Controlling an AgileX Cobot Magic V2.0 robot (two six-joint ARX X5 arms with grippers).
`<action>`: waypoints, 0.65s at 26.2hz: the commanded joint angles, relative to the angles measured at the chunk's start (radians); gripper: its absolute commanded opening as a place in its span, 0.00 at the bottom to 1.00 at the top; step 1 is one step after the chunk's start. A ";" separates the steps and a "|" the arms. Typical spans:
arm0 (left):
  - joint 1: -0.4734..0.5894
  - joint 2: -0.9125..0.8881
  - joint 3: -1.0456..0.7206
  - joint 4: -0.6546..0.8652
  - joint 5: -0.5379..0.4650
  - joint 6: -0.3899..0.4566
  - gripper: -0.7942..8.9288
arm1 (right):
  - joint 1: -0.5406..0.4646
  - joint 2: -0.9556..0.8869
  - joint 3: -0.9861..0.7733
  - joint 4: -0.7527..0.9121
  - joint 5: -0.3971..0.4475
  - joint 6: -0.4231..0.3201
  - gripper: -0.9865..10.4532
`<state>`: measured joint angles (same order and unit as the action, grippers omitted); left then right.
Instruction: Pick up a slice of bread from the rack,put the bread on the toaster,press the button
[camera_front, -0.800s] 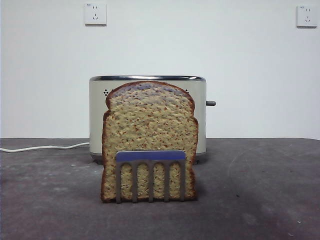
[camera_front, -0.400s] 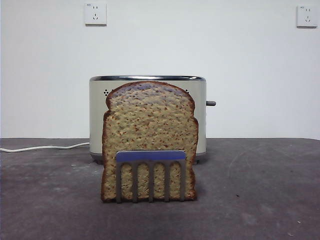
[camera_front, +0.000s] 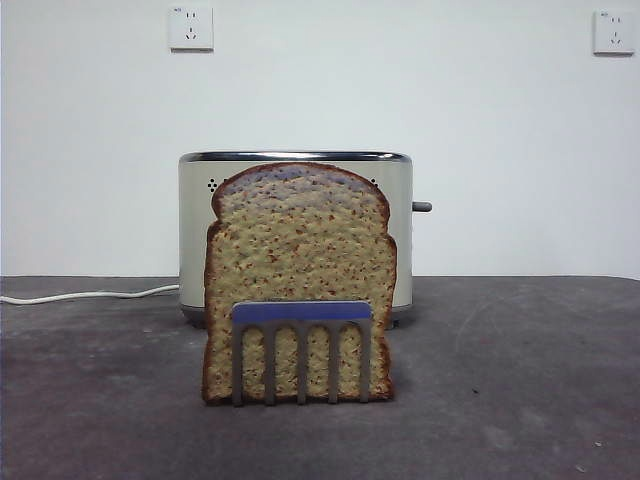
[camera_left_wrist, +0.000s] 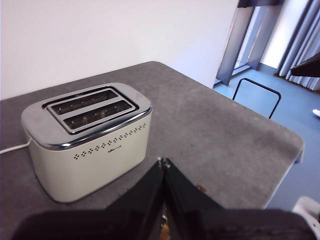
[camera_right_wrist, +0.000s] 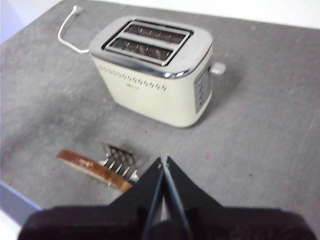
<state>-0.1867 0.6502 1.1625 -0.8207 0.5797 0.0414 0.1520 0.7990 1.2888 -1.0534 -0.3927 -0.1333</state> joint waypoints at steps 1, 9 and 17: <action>-0.011 0.008 -0.002 -0.037 0.001 0.042 0.07 | 0.011 -0.002 0.005 -0.003 -0.001 -0.014 0.08; -0.024 0.030 -0.002 -0.068 0.000 0.042 0.56 | 0.021 0.000 0.005 -0.003 -0.001 -0.013 0.14; -0.116 0.090 0.010 -0.063 -0.001 0.096 0.77 | 0.021 0.000 0.005 -0.002 -0.001 -0.002 0.60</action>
<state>-0.2985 0.7406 1.1656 -0.8951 0.5785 0.1135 0.1707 0.7990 1.2907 -1.0588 -0.3927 -0.1421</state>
